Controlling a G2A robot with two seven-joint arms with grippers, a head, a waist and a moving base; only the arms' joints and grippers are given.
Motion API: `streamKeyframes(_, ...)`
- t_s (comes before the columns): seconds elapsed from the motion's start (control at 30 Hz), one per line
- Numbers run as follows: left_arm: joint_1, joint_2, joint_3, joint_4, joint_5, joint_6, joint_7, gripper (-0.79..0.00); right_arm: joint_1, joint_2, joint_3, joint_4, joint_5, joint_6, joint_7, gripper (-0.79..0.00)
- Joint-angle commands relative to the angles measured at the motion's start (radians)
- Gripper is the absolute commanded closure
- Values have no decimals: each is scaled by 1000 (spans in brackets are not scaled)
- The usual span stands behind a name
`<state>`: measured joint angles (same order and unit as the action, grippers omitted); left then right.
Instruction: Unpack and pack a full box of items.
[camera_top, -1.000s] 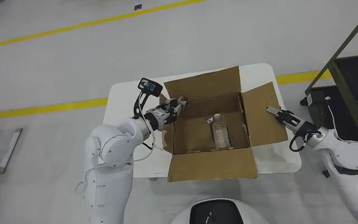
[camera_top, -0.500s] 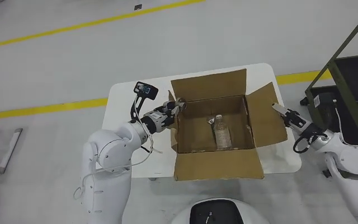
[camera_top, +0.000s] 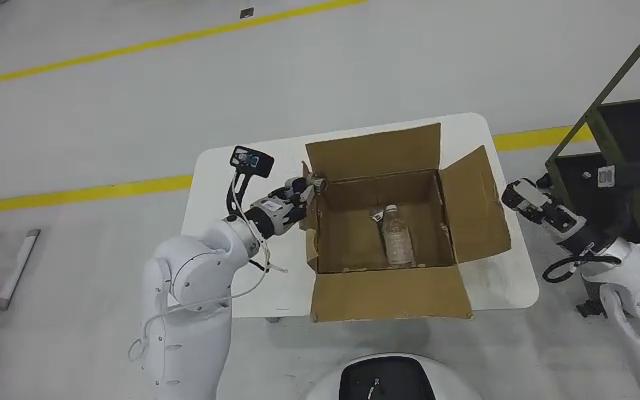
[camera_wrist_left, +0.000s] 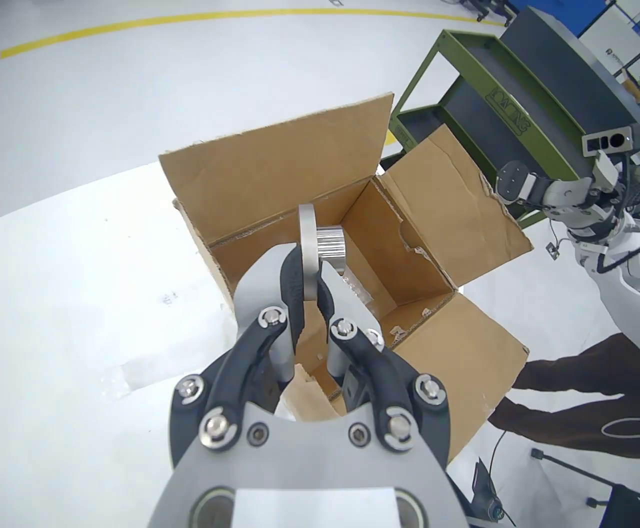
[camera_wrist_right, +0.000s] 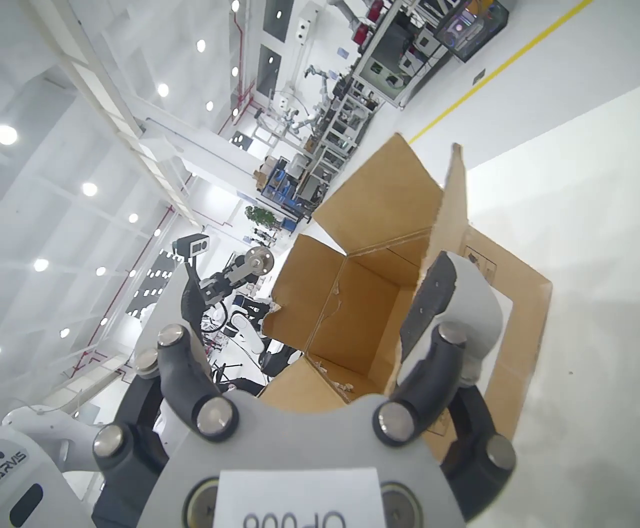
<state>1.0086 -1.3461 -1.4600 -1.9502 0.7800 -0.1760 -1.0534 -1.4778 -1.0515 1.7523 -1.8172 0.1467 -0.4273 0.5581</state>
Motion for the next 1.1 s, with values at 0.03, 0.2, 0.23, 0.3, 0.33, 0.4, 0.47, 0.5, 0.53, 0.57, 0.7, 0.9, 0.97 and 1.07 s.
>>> streamKeyframes(0.03,15,7,-54,-22,-45,27,11,0,-10,-1,2,-40,-39,-48,-26,-785)
streamKeyframes(0.2,64,17,-175,-30,-148,105,38,0,-20,-4,-14,-86,-137,-86,-70,-785)
streamKeyframes(0.23,76,19,-203,-17,-172,132,42,0,-21,-5,-21,-92,-150,-91,-73,-785)
streamKeyframes(0.3,96,22,-245,1,-237,162,54,0,-20,-5,-40,-95,-171,-93,-70,-376)
streamKeyframes(0.33,107,23,-262,6,-257,171,62,0,-18,-6,-47,-94,-176,-93,-71,-212)
streamKeyframes(0.4,136,29,-285,19,-210,194,78,0,-14,-6,-63,-90,-184,-95,-67,0)
streamKeyframes(0.47,160,30,-290,29,-236,222,91,0,-7,-7,-75,-85,-187,-97,-65,0)
streamKeyframes(0.5,172,32,-290,31,-227,226,96,0,-4,-7,-80,-83,-189,-97,-65,0)
streamKeyframes(0.53,184,32,-289,35,-245,234,103,0,-1,-7,-86,-82,-191,-98,-62,0)
streamKeyframes(0.57,194,31,-290,39,-269,242,114,0,3,-7,-91,-82,-193,-98,-58,0)
streamKeyframes(0.7,244,35,-303,51,-287,272,135,0,11,-7,-105,-83,-204,-101,-44,0)
streamKeyframes(0.9,302,39,-321,51,-317,316,146,0,29,-7,-123,-69,-213,-98,-38,0)
streamKeyframes(0.97,302,39,-321,51,-317,316,146,0,37,-7,-131,-61,-213,-97,-36,0)
streamKeyframes(1.07,302,39,-321,51,-317,316,146,0,37,-7,-131,-61,-213,-97,-36,0)
